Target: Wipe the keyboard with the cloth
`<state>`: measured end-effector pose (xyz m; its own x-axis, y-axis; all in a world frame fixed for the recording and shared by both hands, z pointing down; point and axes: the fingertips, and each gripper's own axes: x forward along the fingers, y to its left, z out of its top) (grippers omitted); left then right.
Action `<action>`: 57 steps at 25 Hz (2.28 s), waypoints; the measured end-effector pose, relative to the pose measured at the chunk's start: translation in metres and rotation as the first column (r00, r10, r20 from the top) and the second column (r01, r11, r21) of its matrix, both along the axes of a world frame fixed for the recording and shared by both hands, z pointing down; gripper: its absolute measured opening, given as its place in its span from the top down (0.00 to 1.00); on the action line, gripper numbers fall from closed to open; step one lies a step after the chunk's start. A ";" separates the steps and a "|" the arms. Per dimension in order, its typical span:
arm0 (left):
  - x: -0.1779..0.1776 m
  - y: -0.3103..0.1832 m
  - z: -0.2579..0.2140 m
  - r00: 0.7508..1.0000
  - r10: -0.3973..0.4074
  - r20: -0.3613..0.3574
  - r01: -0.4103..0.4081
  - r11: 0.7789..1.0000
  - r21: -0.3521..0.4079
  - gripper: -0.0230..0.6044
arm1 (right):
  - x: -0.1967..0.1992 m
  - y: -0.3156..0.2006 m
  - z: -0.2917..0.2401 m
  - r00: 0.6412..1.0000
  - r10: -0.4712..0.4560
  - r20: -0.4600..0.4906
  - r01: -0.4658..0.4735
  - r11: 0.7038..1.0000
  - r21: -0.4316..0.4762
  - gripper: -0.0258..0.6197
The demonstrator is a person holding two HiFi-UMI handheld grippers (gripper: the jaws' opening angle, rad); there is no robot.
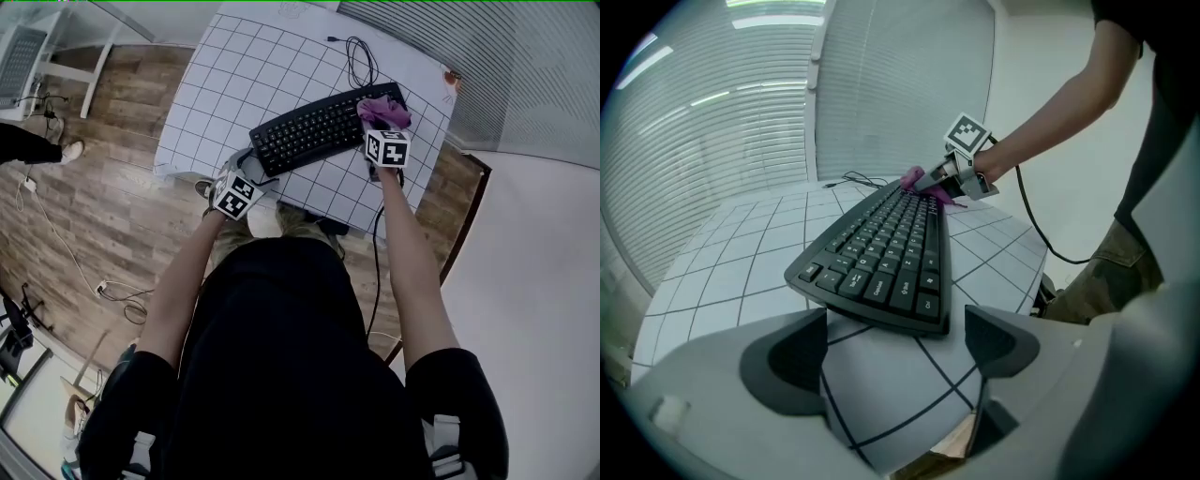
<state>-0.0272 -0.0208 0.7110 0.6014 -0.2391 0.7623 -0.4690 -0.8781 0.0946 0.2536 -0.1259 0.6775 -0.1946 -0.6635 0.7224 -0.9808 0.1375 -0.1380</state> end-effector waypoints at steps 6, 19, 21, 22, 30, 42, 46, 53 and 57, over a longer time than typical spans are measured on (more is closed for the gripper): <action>0.000 0.000 0.000 1.000 0.007 -0.001 -0.007 1.000 0.007 0.26 | -0.017 0.005 0.000 1.000 -0.016 0.003 0.016 1.000 -0.001 0.89; 0.000 0.000 0.000 1.000 0.010 -0.002 -0.010 1.000 0.013 0.26 | -0.042 0.012 -0.001 0.998 -0.053 0.019 0.053 0.999 0.004 0.89; 0.001 0.000 -0.001 1.000 0.010 -0.003 -0.010 1.000 0.012 0.26 | -0.045 0.012 -0.001 0.999 -0.038 0.027 0.038 0.999 0.010 0.89; 0.001 0.001 -0.001 1.000 0.011 -0.003 -0.011 1.000 0.011 0.26 | -0.046 0.012 -0.002 0.999 -0.032 0.032 0.032 0.999 0.011 0.89; 0.000 0.001 0.000 1.000 0.016 -0.003 -0.016 1.000 0.012 0.26 | -0.067 0.018 -0.003 0.998 -0.054 0.042 0.054 0.998 0.016 0.89; 0.000 0.001 -0.001 1.000 0.021 0.000 -0.021 1.000 0.020 0.26 | -0.090 0.023 -0.003 0.996 -0.071 0.052 0.070 0.997 0.028 0.89; 0.000 0.001 -0.001 1.000 0.029 0.002 -0.029 0.999 0.016 0.26 | -0.100 0.026 -0.003 0.994 -0.096 0.043 0.095 0.995 0.027 0.90; -0.001 0.003 0.000 0.999 0.037 0.007 -0.038 0.999 0.009 0.26 | -0.117 0.031 -0.003 0.992 -0.116 0.051 0.115 0.993 0.023 0.89; 0.000 0.003 0.000 0.999 0.042 0.004 -0.042 0.999 0.013 0.26 | -0.124 0.033 -0.003 0.990 -0.138 0.030 0.138 0.990 0.025 0.89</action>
<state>-0.0276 -0.0178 0.7109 0.6086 -0.2240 0.7612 -0.4321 -0.8982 0.0812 0.1298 -0.0926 0.6749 -0.3077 -0.6451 0.6994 -0.9475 0.2748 -0.1634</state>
